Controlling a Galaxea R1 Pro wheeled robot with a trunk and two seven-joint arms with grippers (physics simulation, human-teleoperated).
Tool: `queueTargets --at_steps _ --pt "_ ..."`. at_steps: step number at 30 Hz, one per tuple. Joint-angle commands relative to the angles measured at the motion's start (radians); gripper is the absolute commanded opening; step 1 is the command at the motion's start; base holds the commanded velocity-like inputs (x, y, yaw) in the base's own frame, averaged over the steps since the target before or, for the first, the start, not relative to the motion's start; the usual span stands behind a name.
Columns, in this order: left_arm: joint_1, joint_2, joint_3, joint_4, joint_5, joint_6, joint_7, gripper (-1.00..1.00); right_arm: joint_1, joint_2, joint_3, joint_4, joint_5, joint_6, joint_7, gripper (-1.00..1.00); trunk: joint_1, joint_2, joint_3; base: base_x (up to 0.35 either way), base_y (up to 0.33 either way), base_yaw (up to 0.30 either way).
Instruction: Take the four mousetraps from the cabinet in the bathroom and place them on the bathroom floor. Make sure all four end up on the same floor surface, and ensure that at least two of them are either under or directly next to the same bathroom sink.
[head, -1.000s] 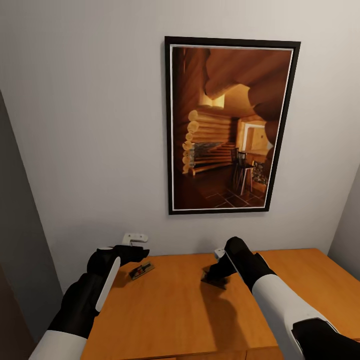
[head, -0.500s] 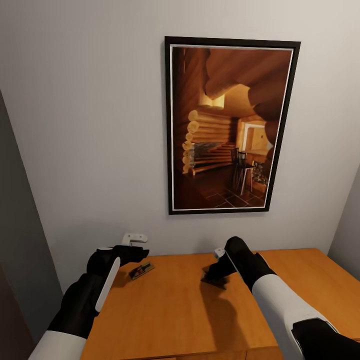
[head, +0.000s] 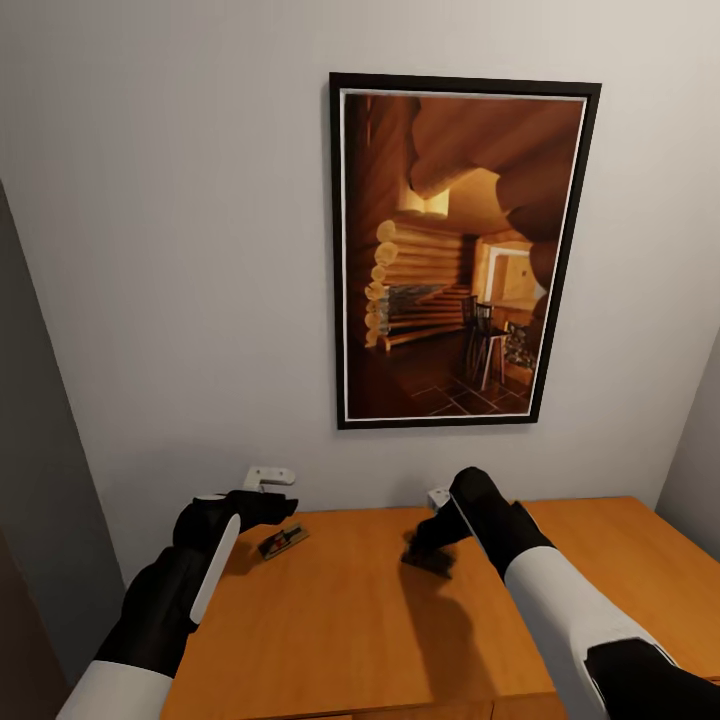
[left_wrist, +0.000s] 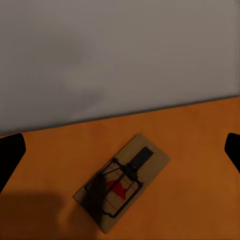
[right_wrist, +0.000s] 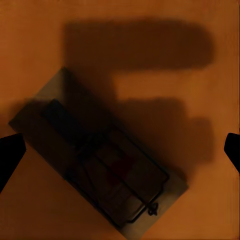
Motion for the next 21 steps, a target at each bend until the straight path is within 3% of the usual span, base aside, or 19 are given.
queueTargets --at_steps 1,21 --pt "-0.001 0.0 0.001 -0.001 0.004 0.005 0.001 1.0 -0.001 0.0 0.001 -0.007 0.011 0.003 0.009 1.0 0.0 -0.001 -0.002 0.0 0.0 0.0" --pt "-0.001 0.0 0.002 -0.001 0.003 0.004 0.001 1.0 -0.001 -0.001 0.0 -0.119 0.007 0.003 0.011 1.0 0.0 -0.001 -0.002 0.0 0.0 0.007"
